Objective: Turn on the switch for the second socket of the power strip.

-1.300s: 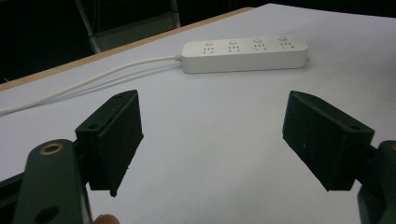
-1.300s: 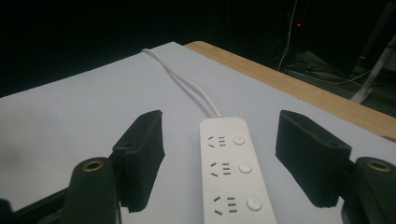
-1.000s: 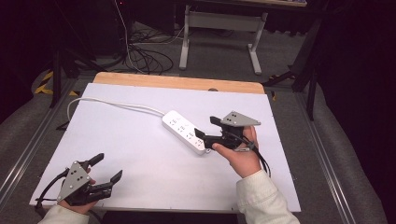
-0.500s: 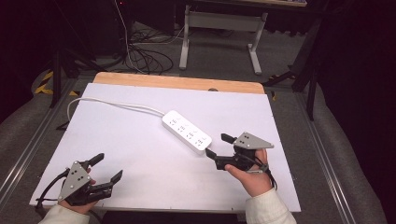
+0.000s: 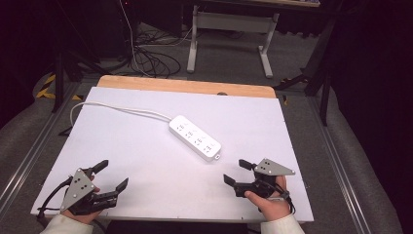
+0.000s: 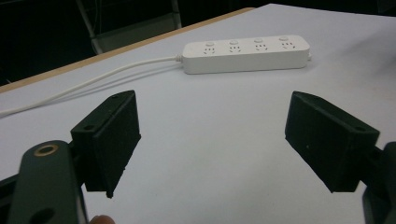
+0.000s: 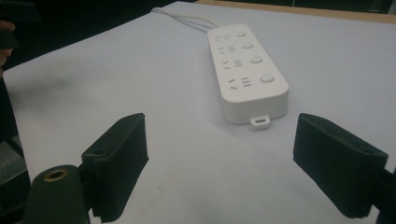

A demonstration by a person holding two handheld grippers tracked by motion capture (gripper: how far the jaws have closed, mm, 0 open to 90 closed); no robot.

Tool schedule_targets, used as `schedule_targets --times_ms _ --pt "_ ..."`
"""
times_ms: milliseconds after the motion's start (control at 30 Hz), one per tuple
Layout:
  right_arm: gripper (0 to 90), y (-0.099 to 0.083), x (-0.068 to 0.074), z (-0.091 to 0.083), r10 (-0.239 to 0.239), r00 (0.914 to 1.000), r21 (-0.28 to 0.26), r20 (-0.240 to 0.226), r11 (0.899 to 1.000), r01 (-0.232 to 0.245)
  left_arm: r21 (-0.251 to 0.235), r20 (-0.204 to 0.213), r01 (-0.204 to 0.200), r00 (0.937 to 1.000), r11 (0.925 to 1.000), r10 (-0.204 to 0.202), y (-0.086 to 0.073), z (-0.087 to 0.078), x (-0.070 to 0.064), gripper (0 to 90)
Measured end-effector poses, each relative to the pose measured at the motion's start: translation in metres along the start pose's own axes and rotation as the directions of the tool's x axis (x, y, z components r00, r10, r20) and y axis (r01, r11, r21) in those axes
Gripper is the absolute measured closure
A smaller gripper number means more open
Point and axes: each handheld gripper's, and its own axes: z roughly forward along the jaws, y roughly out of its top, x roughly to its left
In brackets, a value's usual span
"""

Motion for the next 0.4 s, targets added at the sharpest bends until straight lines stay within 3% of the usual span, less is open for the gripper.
schedule_targets --times_ms 100,400 --pt "14.2 -0.008 -0.005 -0.004 -0.016 0.9998 0.027 -0.006 1.0 0.017 -0.003 0.001 0.005 1.0 1.0 -0.005 0.0 0.0 0.001 15.5" --pt "16.1 -0.019 -0.014 -0.007 -0.028 0.9983 0.03 0.05 0.999 0.027 0.002 0.038 0.04 0.9985 0.9992 -0.04 -0.002 0.004 0.003 11.5"
